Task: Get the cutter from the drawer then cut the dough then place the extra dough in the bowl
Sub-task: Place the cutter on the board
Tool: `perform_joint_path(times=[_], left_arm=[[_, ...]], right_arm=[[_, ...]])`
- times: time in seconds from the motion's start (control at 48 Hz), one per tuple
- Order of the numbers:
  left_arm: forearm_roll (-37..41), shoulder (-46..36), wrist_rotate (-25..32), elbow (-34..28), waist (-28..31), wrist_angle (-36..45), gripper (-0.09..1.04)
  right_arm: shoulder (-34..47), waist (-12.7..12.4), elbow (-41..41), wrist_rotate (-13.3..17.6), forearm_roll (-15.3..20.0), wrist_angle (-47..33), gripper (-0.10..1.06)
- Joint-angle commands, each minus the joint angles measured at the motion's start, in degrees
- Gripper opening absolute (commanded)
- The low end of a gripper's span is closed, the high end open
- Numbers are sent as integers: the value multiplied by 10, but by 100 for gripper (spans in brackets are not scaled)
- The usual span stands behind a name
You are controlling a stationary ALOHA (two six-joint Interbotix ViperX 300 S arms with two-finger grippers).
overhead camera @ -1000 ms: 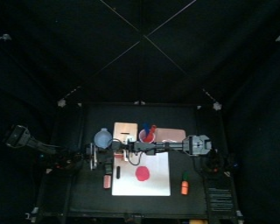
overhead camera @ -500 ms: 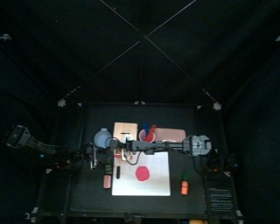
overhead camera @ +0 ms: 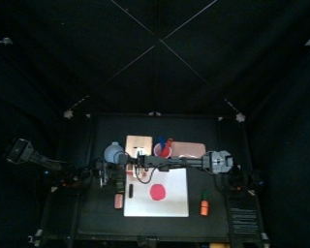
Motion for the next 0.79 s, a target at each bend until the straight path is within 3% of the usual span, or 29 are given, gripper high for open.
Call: perform_joint_path(times=[0.021, 0.438, 0.625, 0.792], left_arm=[[0, 0, 1, -4, 2, -2, 80], [-4, 0, 1, -4, 4, 4, 80], [-4, 0, 0, -6, 4, 5, 80], [-4, 0, 1, -8, 4, 6, 80]], right_arm=[[-18, 4, -34, 1, -6, 25, 44], [-65, 36, -18, 18, -11, 85, 44], [-137, 67, 70, 98, -59, 90, 43], [-205, 104, 194, 173, -69, 83, 43]])
